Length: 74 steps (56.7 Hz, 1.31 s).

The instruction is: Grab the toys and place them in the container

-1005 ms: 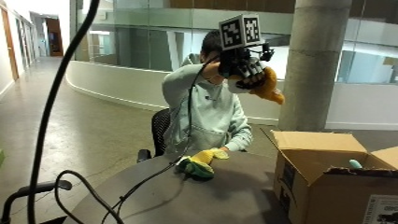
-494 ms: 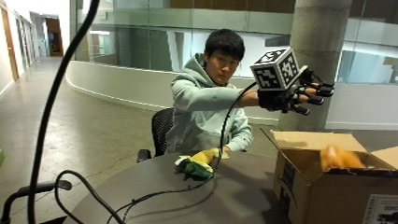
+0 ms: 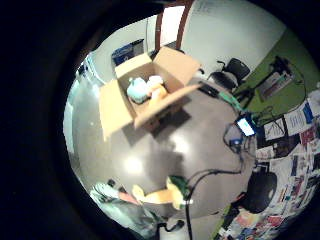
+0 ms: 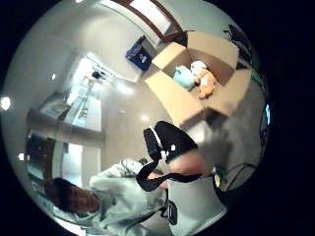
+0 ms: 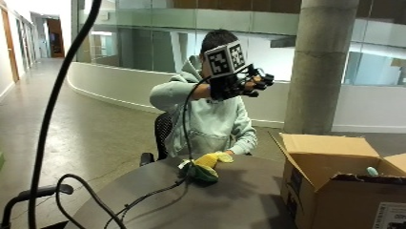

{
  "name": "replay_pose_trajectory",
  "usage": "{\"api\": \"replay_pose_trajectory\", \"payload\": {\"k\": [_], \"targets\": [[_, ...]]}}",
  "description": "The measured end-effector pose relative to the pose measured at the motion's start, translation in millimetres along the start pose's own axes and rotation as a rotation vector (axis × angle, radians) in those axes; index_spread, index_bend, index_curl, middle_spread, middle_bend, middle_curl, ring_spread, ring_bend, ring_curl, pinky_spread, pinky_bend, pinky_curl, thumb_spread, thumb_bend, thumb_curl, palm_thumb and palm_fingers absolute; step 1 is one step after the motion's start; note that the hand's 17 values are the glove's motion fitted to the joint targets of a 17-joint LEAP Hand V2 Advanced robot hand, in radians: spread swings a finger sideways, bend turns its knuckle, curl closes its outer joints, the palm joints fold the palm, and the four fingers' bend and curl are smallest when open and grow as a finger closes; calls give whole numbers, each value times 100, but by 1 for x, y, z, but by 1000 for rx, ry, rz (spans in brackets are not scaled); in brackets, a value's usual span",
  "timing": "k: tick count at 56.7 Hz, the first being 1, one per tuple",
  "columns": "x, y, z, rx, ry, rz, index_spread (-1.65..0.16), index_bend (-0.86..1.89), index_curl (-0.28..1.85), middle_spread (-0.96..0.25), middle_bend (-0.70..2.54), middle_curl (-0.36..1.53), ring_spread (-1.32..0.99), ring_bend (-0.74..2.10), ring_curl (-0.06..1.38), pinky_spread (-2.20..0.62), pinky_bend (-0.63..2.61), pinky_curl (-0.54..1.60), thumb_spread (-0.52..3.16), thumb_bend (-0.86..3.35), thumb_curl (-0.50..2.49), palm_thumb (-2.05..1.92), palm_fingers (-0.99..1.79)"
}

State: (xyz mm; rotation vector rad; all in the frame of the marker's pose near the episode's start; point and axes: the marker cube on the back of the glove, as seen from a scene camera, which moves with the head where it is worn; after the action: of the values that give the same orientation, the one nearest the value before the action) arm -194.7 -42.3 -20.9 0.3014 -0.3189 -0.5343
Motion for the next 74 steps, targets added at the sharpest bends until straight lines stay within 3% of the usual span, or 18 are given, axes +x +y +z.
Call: {"api": "replay_pose_trajectory", "payload": {"k": [15, 20, 25, 29, 33, 38, 42, 46, 47, 48, 52, 62, 74], "targets": [[61, 144, 87, -420, 18, -26, -27, 14, 31, -4, 16, 29, -7, 14, 20, 1, 46, 37, 121, -2, 36, 8, -21], [31, 223, 143, -551, 69, -10, -28, 14, 30, -5, 15, 29, -7, 13, 18, 1, 47, 37, 119, -2, 35, 7, -20], [43, 243, 185, -598, 128, -30, -29, 14, 30, -6, 14, 28, -8, 14, 18, 1, 50, 37, 113, -5, 34, 1, -19], [56, 240, 208, -554, 163, -69, -32, 17, 30, -7, 14, 27, -8, 15, 17, 2, 51, 38, 106, -5, 33, -3, -15], [67, 229, 213, -407, 182, -119, -33, 19, 32, -9, 18, 28, -10, 19, 19, 3, 51, 38, 102, -5, 33, -4, -1], [71, 220, 217, -261, 151, -157, -32, 18, 30, -13, 40, 34, -20, 49, 22, -2, 47, 31, 102, -2, 32, 0, 72], [66, 212, 218, -171, 111, -157, -29, 22, 34, -16, 51, 40, -25, 66, 29, -10, 44, 32, 108, 0, 33, 4, 91], [61, 200, 214, -91, 100, -155, -28, 36, 42, -19, 71, 49, -29, 86, 39, -20, 52, 37, 117, 5, 34, 13, 140], [60, 197, 213, -88, 99, -155, -28, 35, 42, -19, 72, 49, -30, 87, 40, -21, 52, 37, 118, 3, 33, 12, 125], [58, 194, 211, -90, 96, -152, -27, 42, 46, -19, 78, 52, -30, 94, 43, -23, 57, 40, 120, 5, 34, 16, 143], [44, 183, 201, -108, 69, -140, -26, 58, 54, -20, 93, 59, -31, 108, 50, -28, 66, 45, 125, 8, 36, 22, 151], [-10, 155, 147, -121, 5, -200, -22, 85, 68, -20, 121, 70, -31, 129, 59, -35, 86, 54, 129, 11, 41, 34, 136], [-24, 30, 30, 124, 194, -208, -17, 100, 77, -17, 135, 74, -29, 142, 63, -38, 97, 62, 128, 10, 46, 41, 124]]}}
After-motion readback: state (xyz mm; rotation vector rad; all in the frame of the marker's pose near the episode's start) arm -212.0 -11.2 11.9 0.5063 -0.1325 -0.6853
